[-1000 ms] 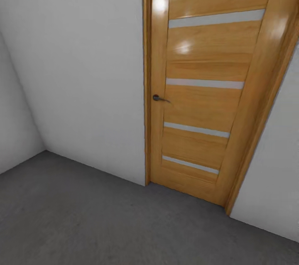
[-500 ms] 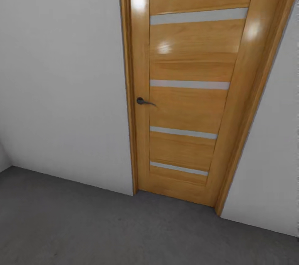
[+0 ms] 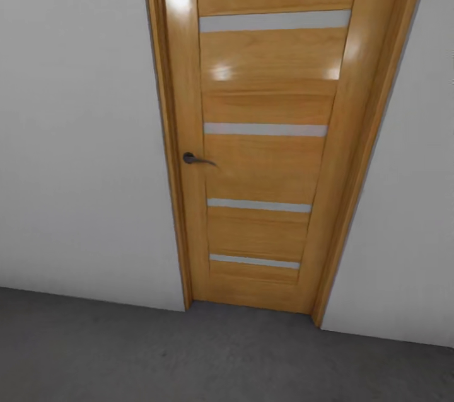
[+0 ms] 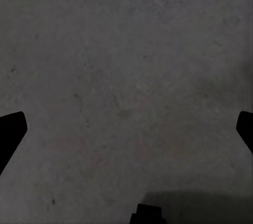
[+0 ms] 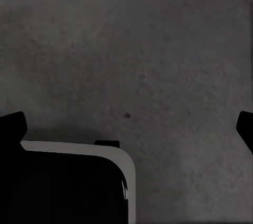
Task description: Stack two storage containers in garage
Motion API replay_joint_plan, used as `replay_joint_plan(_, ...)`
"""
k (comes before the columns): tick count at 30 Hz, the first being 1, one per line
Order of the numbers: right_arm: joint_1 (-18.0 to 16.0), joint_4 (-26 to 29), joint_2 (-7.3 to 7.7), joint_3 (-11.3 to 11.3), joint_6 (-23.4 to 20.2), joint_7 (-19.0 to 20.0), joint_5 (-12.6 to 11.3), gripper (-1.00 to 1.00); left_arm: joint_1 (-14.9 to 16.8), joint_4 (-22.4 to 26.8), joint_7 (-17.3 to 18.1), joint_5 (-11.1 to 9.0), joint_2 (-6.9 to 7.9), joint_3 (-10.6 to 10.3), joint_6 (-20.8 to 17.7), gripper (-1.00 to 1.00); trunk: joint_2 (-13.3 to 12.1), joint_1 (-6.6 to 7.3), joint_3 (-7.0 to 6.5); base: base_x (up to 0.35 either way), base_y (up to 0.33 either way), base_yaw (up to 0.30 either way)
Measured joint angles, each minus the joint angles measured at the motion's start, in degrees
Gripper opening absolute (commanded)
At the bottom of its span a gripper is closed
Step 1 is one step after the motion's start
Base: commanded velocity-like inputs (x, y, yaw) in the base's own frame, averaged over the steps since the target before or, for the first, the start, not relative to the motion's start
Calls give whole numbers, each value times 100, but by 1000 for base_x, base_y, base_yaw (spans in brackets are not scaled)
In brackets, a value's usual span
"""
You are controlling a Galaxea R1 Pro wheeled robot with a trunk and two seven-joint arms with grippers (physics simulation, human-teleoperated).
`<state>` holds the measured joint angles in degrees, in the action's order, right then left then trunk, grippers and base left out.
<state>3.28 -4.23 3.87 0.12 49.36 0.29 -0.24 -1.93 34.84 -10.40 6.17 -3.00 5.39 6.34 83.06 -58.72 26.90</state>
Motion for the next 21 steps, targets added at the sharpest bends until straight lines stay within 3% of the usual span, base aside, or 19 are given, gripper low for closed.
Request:
replay_joint_plan(12, -1, -1, -1, -3, 0, -1, 0, 100, 0, -4, 5, -2, -2, 5, 8, 100, 0, 0, 0, 10, 5, -11)
replay_joint_plan(21, 1, 1, -1, -12, -3, -5, 0, 100, 0, 0, 15, -25, 0, 6, -20, 100, 0, 3, 0, 247, 140, -185)
